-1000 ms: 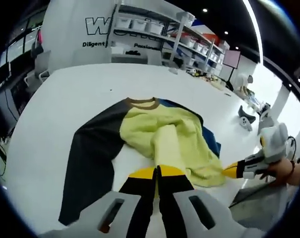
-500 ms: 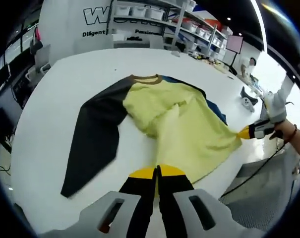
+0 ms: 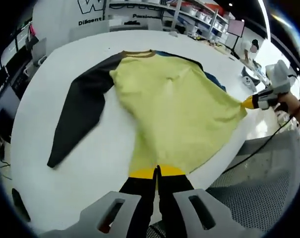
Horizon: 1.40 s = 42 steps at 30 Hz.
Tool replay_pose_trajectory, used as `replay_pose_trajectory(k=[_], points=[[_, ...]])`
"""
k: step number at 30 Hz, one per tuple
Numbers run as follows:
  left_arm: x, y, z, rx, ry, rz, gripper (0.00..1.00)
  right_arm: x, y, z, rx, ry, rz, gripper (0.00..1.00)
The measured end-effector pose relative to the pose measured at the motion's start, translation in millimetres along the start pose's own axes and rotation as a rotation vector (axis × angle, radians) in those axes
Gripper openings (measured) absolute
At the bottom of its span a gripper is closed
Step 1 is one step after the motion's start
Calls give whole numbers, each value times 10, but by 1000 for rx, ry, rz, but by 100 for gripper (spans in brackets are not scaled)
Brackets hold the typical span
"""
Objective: Fold the garment on the visible template until the final outline fits inside the template.
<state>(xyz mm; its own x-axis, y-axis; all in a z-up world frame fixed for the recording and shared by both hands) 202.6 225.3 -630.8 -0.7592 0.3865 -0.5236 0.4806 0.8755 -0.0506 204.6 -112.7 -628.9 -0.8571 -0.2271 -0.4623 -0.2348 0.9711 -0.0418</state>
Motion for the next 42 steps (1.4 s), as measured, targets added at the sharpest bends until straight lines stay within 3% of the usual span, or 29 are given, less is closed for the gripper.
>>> replay_pose_trajectory(k=[1, 2, 4, 5, 8, 15, 21, 28, 36, 42], points=[[83, 47, 4, -45, 41, 84, 3, 17, 2, 3, -2, 5, -2, 0], [102, 43, 12, -49, 37, 77, 3, 50, 27, 21, -26, 11, 14, 0], [123, -22, 12, 7, 17, 31, 3, 98, 105, 50, -88, 32, 71, 0], [96, -57, 2, 36, -14, -24, 3, 101, 44, 79, -63, 27, 57, 0], [0, -4, -19, 34, -80, -59, 3, 109, -12, 81, -30, 33, 34, 0], [-52, 148, 1, -32, -90, 18, 3, 129, -27, 100, -28, 41, 42, 0], [-55, 191, 39, -32, -106, 19, 16, 138, -23, 100, -53, 36, 66, 0], [-6, 236, 125, -23, -76, 45, 22, 141, -29, 98, -57, 35, 77, 0], [53, 232, 203, -20, -37, 48, 19, 142, -31, 90, -62, 29, 87, 0], [24, 270, 210, -37, -31, 42, 11, 137, -26, 89, -61, 29, 82, 0]])
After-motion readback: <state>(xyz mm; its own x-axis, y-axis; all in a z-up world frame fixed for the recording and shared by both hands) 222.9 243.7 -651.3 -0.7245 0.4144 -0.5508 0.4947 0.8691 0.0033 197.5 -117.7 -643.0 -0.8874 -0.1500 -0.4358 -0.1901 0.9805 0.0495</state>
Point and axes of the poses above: the point that each gripper's makers call its tool centre point, and the gripper's own axes: z roughly forward along the fingers, y roughly to its left, x roughly out of its underside, the point moved 3 cm from there along -z, roughly backward along the fingers, and after that the axes turned 3 degrees about z, right-handed, at the moved point
